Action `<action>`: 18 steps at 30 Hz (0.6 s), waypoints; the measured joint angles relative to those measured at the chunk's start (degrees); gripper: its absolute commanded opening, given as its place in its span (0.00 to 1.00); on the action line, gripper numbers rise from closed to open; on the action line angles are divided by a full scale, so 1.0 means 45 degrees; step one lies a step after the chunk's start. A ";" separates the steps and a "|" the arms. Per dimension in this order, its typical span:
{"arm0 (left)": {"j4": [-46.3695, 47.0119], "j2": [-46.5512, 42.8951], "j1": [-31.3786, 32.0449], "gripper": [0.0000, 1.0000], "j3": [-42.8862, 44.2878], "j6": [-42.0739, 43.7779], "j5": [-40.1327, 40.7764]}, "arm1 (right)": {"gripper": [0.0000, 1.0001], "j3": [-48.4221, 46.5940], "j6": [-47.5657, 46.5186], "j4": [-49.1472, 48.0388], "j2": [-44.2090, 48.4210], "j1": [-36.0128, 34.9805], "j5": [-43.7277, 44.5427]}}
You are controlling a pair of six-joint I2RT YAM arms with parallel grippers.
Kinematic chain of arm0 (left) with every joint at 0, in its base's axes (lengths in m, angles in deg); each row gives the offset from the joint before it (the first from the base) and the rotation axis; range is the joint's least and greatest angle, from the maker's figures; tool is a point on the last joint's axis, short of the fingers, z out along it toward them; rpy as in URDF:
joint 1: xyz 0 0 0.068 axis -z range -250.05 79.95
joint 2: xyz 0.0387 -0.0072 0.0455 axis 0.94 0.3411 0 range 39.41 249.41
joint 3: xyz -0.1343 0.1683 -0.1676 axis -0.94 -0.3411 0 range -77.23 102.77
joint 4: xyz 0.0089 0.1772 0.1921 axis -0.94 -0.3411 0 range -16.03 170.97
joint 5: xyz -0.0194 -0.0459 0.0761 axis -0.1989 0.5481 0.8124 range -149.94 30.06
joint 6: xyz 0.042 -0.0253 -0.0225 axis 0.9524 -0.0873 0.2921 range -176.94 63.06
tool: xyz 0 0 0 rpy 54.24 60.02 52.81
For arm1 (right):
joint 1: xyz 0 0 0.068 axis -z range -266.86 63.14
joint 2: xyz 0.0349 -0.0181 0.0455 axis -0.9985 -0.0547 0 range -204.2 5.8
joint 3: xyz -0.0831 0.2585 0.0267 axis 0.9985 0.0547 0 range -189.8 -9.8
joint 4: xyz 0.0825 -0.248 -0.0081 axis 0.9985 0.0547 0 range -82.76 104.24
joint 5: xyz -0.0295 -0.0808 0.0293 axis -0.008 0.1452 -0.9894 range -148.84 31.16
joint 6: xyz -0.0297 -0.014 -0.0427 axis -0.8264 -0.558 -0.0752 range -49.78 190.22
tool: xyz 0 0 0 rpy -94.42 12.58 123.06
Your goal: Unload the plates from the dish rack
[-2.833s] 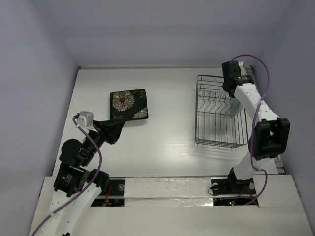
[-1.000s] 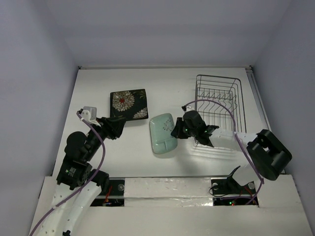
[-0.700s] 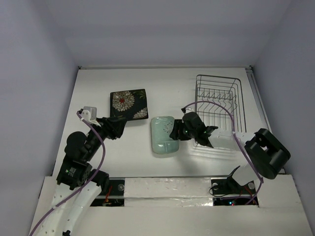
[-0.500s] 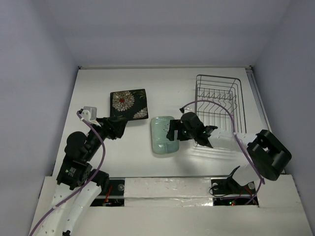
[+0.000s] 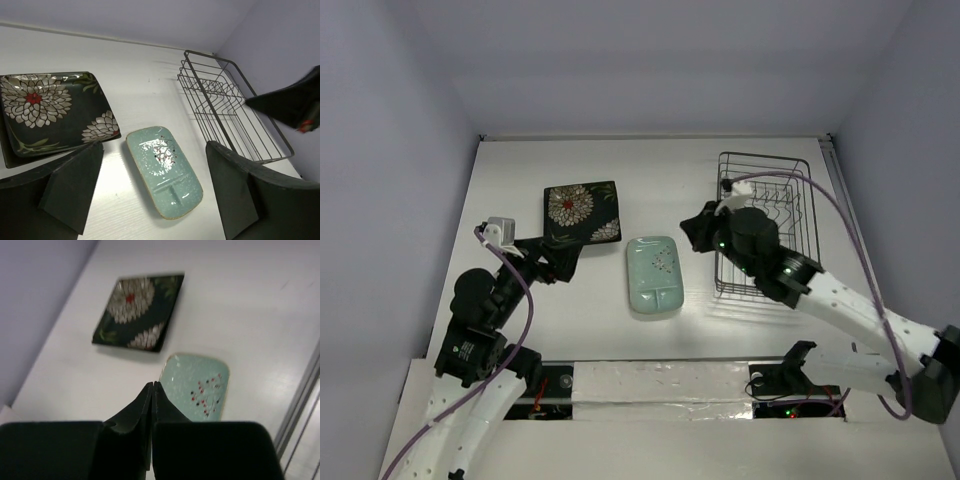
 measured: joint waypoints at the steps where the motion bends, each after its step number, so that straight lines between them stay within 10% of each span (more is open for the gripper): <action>1: -0.0005 -0.0049 0.0000 0.84 0.0000 0.0010 0.0010 | 0.00 -0.0005 -0.0131 0.0039 0.0631 0.0000 0.0359; 4: 0.0000 -0.0219 0.0000 0.88 0.0000 0.0034 0.0102 | 0.04 0.0019 -0.0593 0.0160 0.2909 0.0000 0.1729; 8: -0.0005 -0.0272 0.0000 0.90 0.0005 0.0049 0.0311 | 0.80 0.0442 -0.1107 0.0053 0.5911 0.0000 0.3774; 10: -0.0015 -0.0262 0.0000 0.91 0.0015 0.0063 0.0437 | 0.99 0.0986 -0.1292 0.0053 0.7577 0.0000 0.4877; 18: -0.0073 0.0112 0.0000 0.90 0.0379 0.0253 0.0865 | 1.00 0.2467 -0.1379 0.0306 0.9826 0.0005 0.7698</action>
